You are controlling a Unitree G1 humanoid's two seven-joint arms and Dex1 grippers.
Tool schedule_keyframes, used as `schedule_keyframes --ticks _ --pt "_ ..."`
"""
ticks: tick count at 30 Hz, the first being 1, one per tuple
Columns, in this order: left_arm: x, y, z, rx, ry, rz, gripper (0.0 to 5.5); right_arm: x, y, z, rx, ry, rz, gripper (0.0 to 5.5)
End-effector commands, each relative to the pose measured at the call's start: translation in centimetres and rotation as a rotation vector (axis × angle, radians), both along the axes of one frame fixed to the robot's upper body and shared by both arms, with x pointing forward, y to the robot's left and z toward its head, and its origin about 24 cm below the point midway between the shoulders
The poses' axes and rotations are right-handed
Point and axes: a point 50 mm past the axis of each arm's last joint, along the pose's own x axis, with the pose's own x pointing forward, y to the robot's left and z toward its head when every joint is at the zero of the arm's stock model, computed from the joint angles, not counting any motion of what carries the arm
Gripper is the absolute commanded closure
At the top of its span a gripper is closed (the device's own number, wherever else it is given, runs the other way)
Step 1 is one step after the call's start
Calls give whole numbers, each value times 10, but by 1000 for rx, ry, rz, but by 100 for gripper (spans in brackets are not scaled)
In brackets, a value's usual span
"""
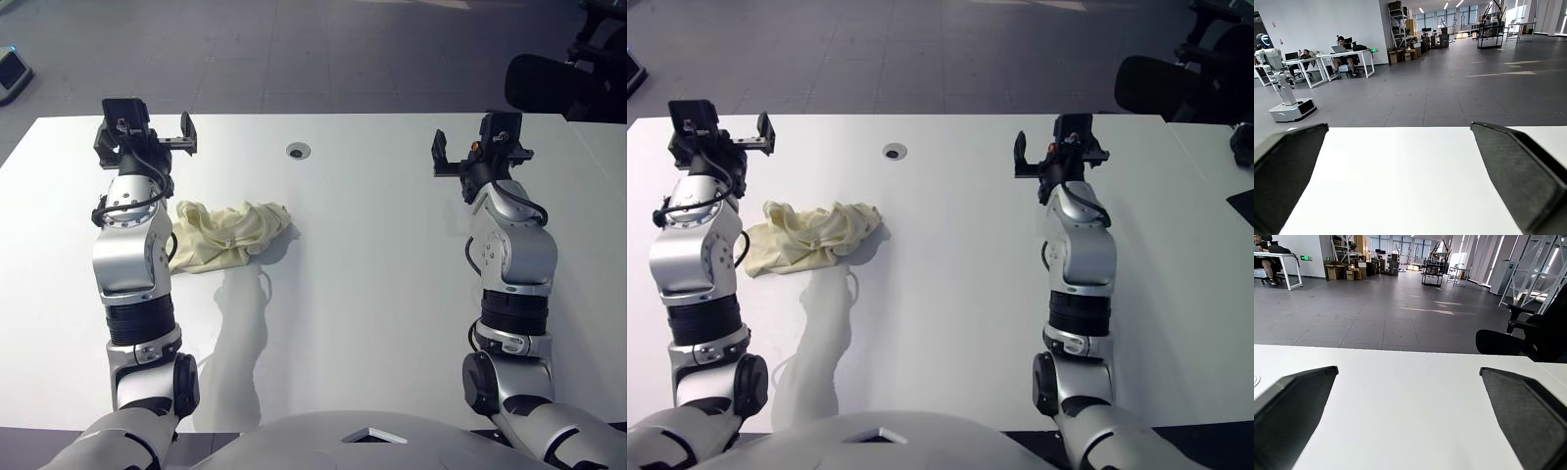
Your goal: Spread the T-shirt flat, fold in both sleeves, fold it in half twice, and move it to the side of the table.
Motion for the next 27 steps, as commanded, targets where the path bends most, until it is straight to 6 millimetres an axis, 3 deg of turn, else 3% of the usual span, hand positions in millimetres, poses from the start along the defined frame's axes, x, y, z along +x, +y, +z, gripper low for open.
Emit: schedule_keyframes --ticks 1,27 --pt "-2 -1 -1 -2 13 -10 10 -2 -4 1 4 1 -14 12" --pt "-5 -1 -7 35 47 -33 10 -12 -2 -8 -1 33 -5 12"
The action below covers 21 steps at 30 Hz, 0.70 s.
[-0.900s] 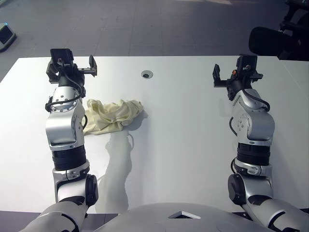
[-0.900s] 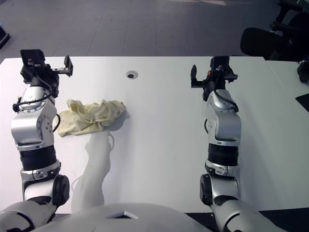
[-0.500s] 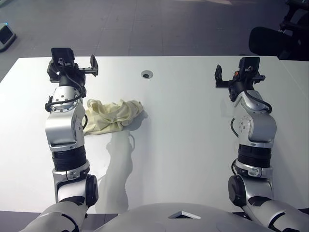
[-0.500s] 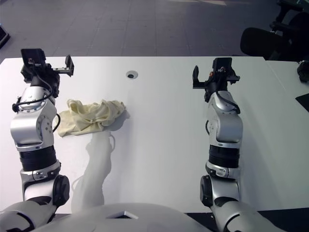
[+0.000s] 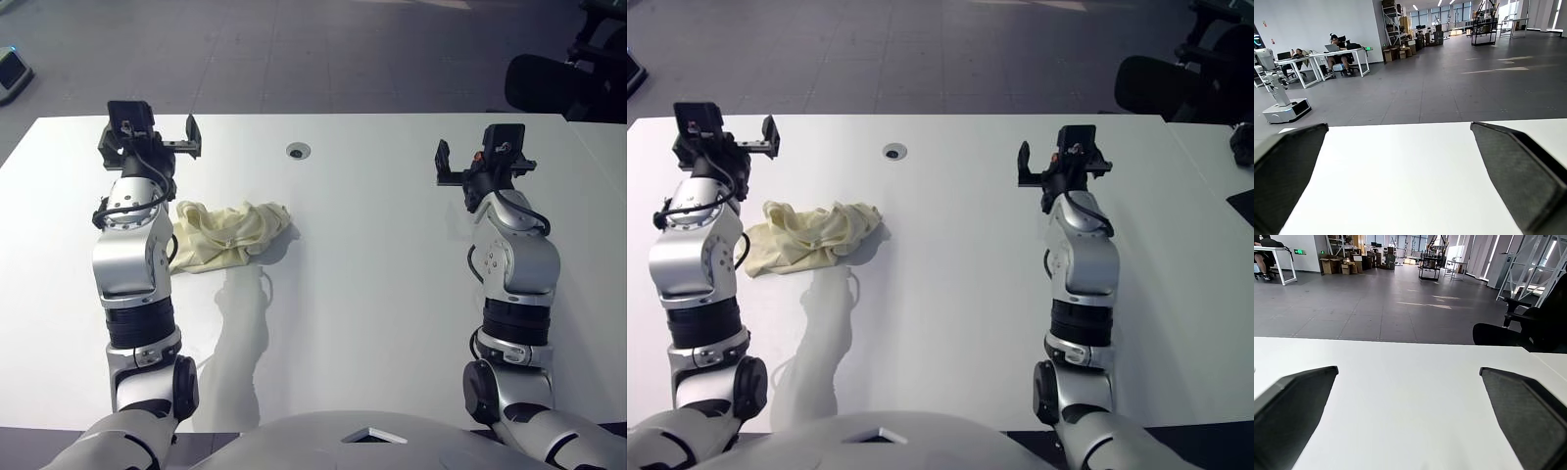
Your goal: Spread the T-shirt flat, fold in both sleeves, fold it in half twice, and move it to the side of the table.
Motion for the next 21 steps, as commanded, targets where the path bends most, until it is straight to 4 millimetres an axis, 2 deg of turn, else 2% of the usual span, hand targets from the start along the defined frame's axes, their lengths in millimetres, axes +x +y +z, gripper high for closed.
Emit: schedule_keyframes --ticks 1,21 --pt "-3 3 -3 20 20 6 10 -3 1 -2 -4 11 8 12" --pt "-7 6 -10 10 26 41 10 4 7 2 -20 5 54 12"
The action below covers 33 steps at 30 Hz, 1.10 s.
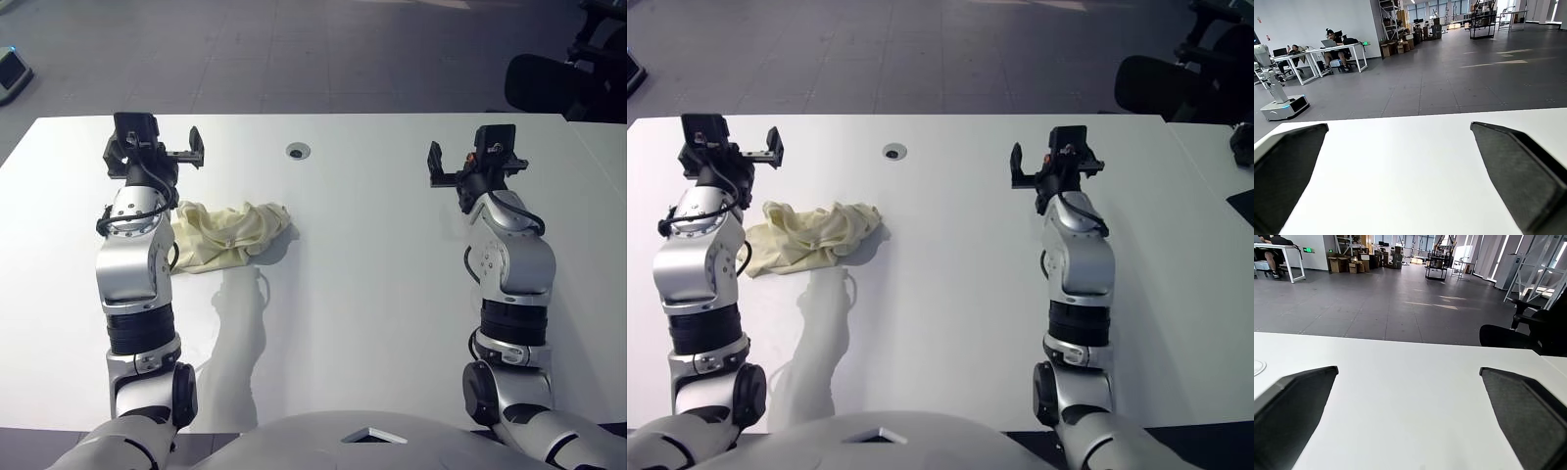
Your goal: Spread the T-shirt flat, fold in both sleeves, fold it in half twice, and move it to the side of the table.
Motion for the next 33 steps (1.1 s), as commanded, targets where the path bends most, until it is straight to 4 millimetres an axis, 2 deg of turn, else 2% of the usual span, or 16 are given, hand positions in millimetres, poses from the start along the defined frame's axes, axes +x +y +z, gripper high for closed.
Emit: schedule_keyframes --ticks 1,7,14,19,23,25,28,33 --pt "-2 3 -1 8 5 23 10 2 0 2 -9 2 10 12" --pt "-5 4 -7 26 34 10 10 -2 0 -2 -3 11 -1 12" --pt "-20 28 -42 166 170 35 10 -3 1 -1 -8 14 13 12" --pt "-19 31 -83 220 302 -35 10 -4 5 -3 -4 19 20 12" --pt "-18 17 -124 282 426 -162 10 -3 6 -3 4 15 18 12" --pt "-20 6 -136 284 451 -223 10 -3 5 -3 3 14 17 12" --pt "-25 -25 -141 217 434 -339 10 -3 4 -2 1 13 13 12" --pt "-34 -67 -137 133 398 -454 10 -3 4 -3 -2 15 15 12"
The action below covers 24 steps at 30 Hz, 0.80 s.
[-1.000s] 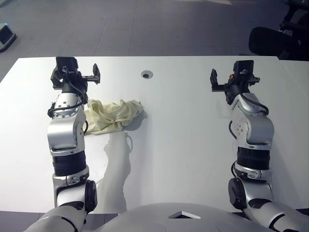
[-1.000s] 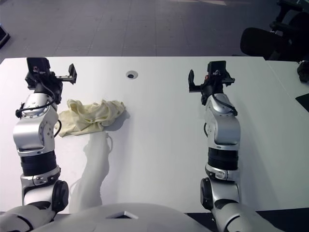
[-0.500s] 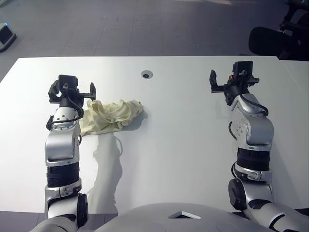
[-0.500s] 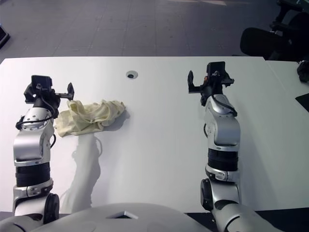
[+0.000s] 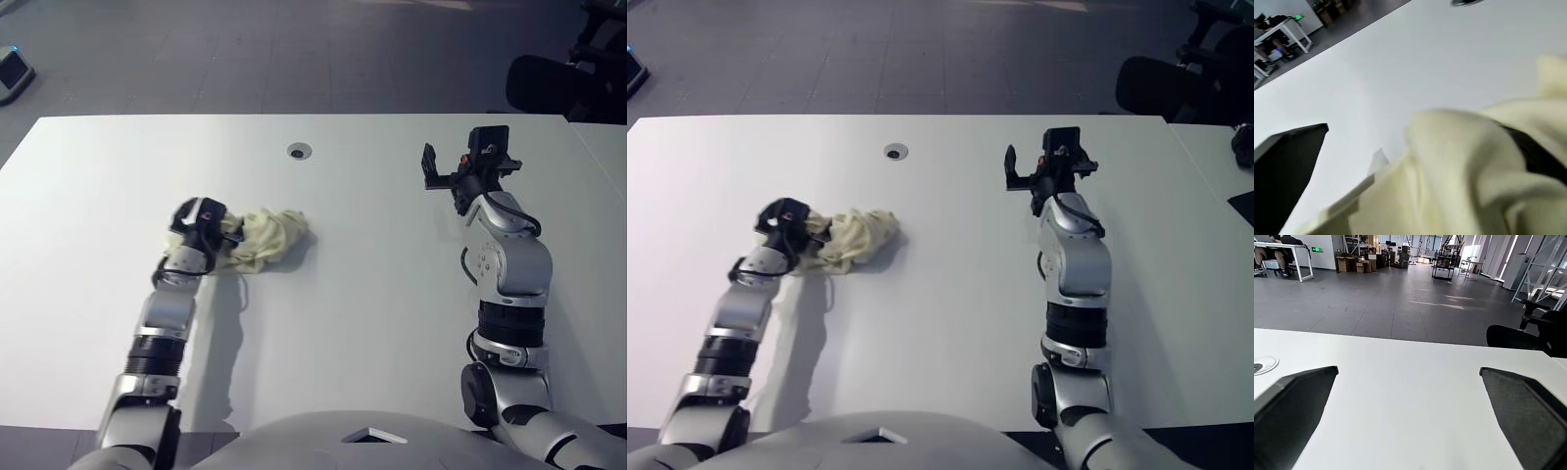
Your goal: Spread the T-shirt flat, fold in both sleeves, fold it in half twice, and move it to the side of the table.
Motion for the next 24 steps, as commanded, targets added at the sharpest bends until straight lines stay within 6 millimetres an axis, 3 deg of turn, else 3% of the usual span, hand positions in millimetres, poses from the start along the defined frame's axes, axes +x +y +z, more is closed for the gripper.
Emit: schedule_keyframes --ticks 1,6,14,18,24 --pt "-16 -30 -14 -69 99 -72 10 0 0 1 -8 3 -3 12" --pt "-10 -39 5 -120 59 -68 10 0 1 1 -17 15 69 12" --pt "3 -18 55 -246 -57 -5 10 -4 41 9 97 153 751 12" --pt "10 -1 81 -312 -132 46 10 -9 55 12 58 262 1096 12" --pt "14 11 100 -328 -198 85 10 -15 66 12 -19 386 1395 12"
